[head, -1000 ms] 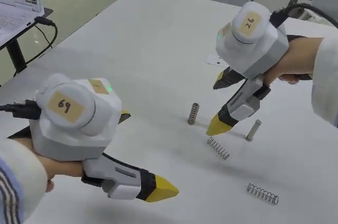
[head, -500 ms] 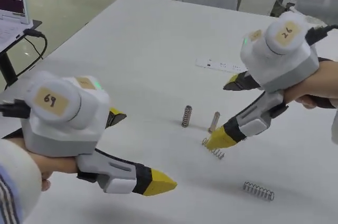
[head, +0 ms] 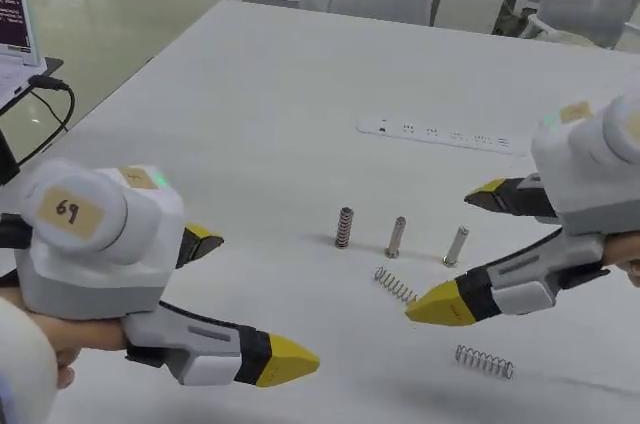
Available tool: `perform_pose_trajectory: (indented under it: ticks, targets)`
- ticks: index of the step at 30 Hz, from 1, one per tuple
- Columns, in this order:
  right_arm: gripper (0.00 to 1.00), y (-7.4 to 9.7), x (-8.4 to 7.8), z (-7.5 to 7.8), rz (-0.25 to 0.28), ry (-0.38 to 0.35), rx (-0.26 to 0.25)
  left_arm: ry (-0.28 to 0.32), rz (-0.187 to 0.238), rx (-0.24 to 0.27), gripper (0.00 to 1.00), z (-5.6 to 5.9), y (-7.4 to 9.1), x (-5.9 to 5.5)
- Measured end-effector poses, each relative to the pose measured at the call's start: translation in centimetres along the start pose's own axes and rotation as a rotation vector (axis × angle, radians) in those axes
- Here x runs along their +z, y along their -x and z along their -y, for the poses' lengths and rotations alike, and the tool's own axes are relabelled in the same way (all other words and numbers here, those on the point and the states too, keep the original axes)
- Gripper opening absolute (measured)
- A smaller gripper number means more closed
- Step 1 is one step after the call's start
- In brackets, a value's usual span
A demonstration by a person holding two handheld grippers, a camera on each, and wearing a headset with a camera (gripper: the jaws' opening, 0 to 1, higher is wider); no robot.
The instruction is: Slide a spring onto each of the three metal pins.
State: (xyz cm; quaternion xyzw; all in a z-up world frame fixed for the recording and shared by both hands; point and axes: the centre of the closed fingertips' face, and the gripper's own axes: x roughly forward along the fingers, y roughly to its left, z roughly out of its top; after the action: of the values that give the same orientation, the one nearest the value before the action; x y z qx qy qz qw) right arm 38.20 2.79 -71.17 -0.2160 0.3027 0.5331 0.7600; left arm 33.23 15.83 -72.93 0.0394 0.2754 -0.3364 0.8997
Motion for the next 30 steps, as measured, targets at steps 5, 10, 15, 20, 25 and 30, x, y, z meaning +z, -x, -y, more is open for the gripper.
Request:
perform_pose_trajectory:
  ticks: [5,10,15,20,25,30]
  targets:
    - [0.98,0.6,-0.7,0.5,0.064,-0.072,-0.065,0.005,-0.022,-0.01,0.95,0.1,0.1,-0.8]
    - [0.97,1.1,-1.8,0.9,0.092,-0.152,-0.116,0.012,-0.033,-0.024,0.95,0.4,0.1,-1.2]
    - [0.99,1.6,-3.1,0.4,0.108,-0.201,-0.13,0.027,-0.043,-0.022,0.95,0.3,0.0,-1.7]
    - [0.99,2.1,-4.3,0.5,0.143,-0.26,-0.172,0.034,-0.054,-0.026,0.95,0.3,0.1,-2.0]
    - [1.0,2.6,-5.0,0.3,0.177,-0.29,-0.193,0.032,-0.067,-0.029,0.95,0.2,0.1,-2.3]
    - [1.0,3.2,-4.9,-0.1,0.252,-0.285,-0.21,0.041,-0.072,-0.025,0.94,0.0,0.2,-2.5]
